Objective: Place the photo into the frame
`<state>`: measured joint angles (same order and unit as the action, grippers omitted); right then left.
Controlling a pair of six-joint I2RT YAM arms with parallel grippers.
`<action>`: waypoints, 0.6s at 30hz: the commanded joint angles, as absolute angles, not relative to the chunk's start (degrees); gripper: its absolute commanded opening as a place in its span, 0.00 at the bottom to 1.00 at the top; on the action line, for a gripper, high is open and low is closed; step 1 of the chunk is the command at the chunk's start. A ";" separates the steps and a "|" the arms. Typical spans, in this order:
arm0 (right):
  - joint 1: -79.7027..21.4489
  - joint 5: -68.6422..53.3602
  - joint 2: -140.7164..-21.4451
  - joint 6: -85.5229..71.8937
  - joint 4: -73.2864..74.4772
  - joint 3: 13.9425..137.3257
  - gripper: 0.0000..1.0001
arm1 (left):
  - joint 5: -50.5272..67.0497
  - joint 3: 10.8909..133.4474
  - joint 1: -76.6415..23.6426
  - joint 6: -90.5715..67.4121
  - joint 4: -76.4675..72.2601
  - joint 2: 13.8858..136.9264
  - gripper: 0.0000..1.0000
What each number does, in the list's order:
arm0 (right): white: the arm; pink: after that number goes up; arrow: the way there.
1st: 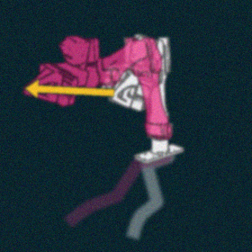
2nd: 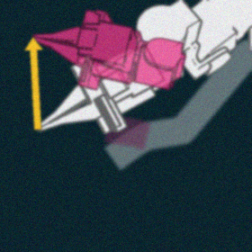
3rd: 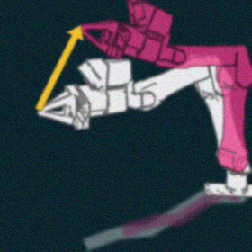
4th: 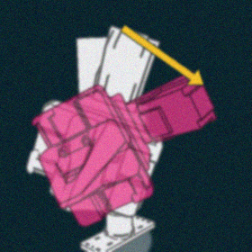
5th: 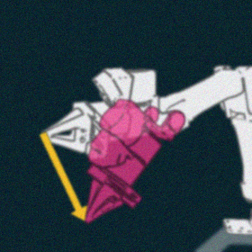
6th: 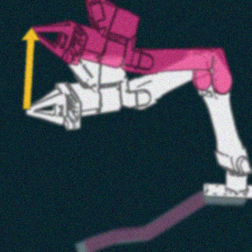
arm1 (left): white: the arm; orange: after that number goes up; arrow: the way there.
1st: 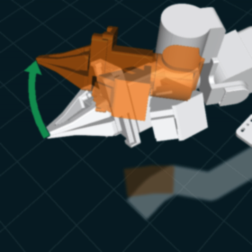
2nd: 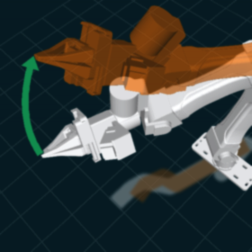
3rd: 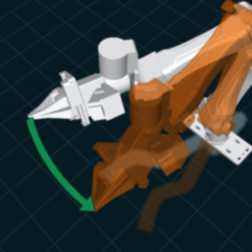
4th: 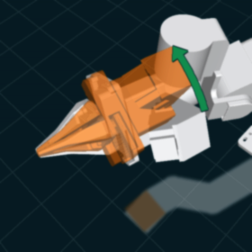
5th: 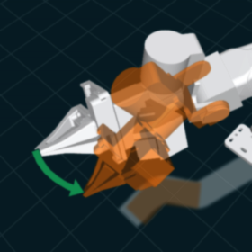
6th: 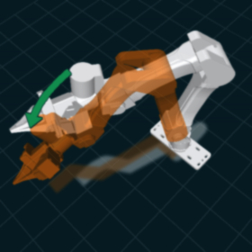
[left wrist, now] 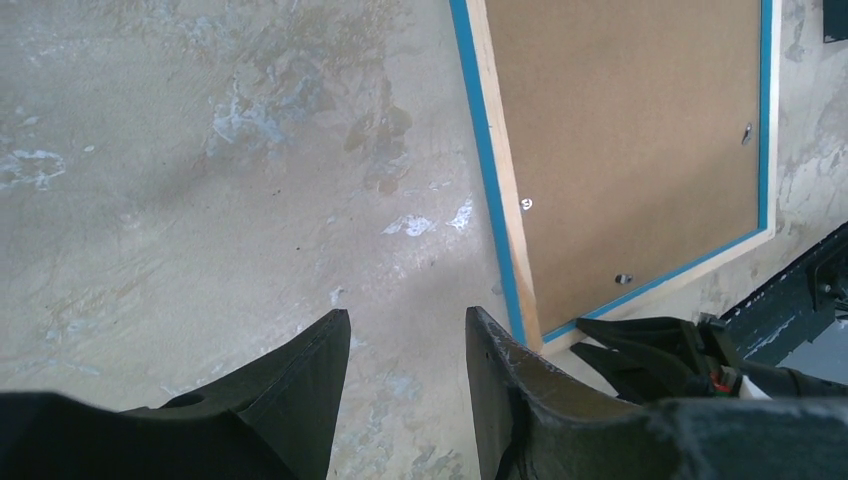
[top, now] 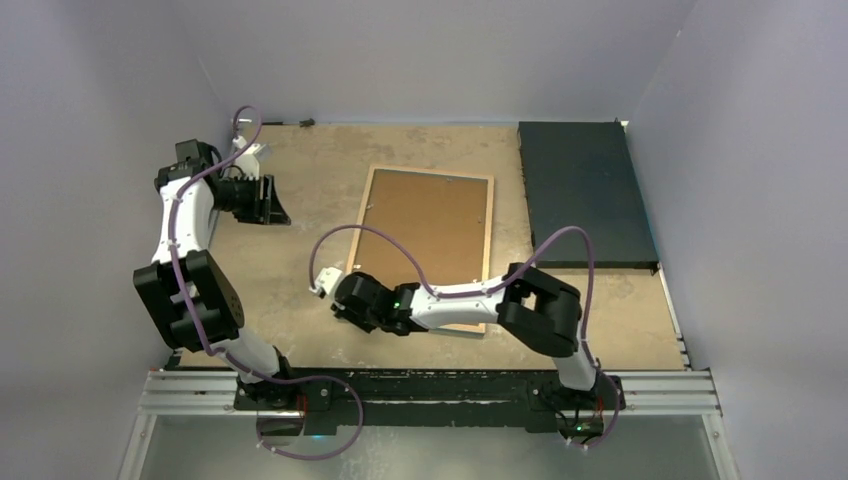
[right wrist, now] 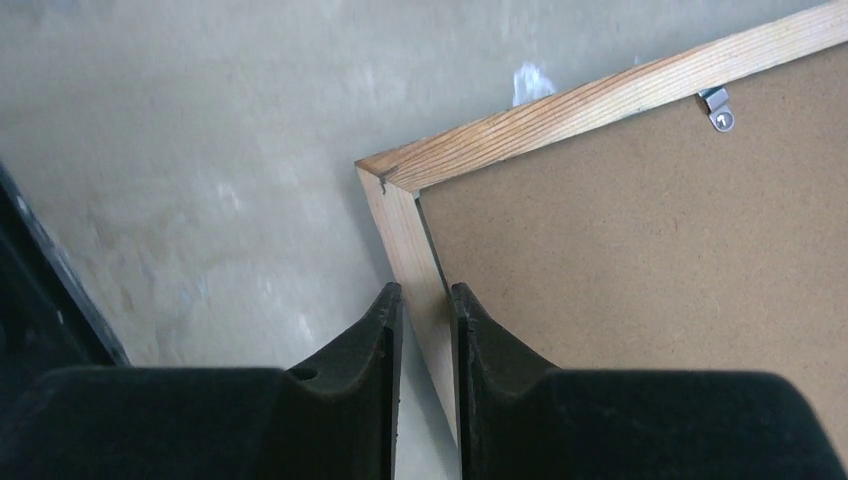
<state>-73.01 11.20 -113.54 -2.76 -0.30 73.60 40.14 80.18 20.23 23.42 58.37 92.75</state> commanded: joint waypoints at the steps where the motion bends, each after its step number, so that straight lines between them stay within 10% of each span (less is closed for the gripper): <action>1: -73.21 14.51 -120.20 -8.45 -0.09 81.45 0.06 | 42.01 83.16 22.10 25.48 59.41 91.14 0.45; 6: -72.78 23.41 -130.54 -19.57 5.04 98.68 0.02 | 40.96 84.13 24.15 27.56 61.52 91.73 0.45; 12: -68.80 18.09 -139.01 -23.72 11.87 122.53 0.42 | 38.09 83.37 25.50 33.16 66.50 91.62 0.45; 18: -56.78 10.16 -122.11 -24.45 0.87 104.49 0.81 | 33.71 75.74 25.71 38.81 66.48 90.57 0.45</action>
